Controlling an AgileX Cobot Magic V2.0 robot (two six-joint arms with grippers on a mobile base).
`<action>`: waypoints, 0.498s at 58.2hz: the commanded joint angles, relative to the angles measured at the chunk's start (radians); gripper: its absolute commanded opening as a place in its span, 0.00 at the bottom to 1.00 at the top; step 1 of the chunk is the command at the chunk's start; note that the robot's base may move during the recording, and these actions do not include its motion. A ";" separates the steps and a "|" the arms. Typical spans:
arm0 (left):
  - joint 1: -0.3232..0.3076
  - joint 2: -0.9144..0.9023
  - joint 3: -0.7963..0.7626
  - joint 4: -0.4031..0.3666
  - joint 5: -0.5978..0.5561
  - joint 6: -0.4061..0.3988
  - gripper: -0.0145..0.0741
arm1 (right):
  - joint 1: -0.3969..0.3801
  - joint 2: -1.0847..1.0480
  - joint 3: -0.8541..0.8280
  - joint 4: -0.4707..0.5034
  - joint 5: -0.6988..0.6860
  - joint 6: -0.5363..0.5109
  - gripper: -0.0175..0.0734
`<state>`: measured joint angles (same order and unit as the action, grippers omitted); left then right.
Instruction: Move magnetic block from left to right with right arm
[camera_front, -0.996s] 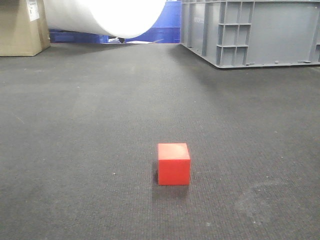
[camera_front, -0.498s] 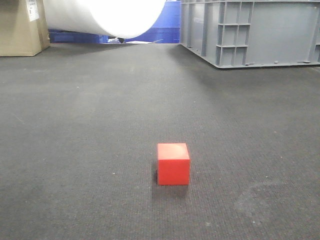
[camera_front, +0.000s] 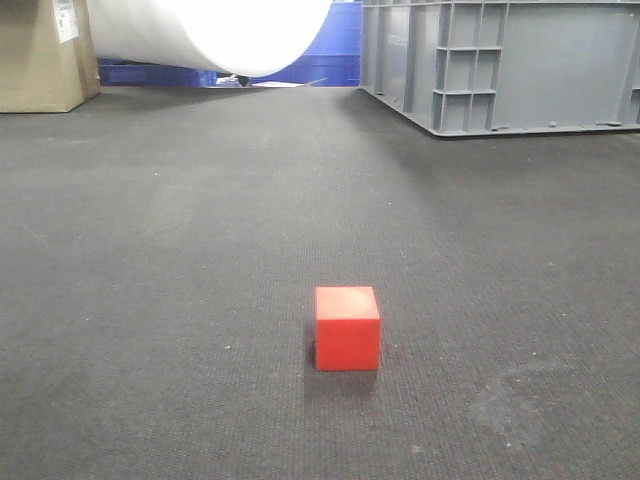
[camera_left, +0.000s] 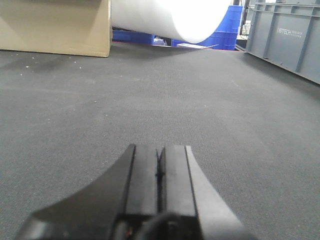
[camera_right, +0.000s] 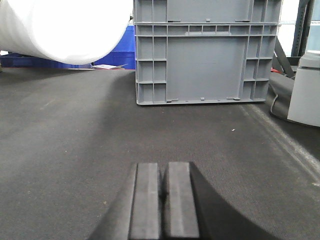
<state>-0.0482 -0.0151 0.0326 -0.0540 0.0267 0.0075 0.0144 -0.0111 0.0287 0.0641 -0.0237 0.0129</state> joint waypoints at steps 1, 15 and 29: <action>-0.008 -0.007 0.009 -0.003 -0.083 -0.007 0.02 | -0.005 -0.021 0.002 -0.009 -0.079 -0.013 0.26; -0.008 -0.007 0.009 -0.003 -0.083 -0.007 0.02 | -0.005 -0.021 0.002 -0.009 -0.079 -0.013 0.26; -0.008 -0.007 0.009 -0.003 -0.083 -0.007 0.02 | -0.005 -0.021 0.002 -0.009 -0.079 -0.013 0.26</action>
<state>-0.0482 -0.0151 0.0326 -0.0540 0.0267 0.0075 0.0144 -0.0111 0.0287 0.0625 -0.0237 0.0105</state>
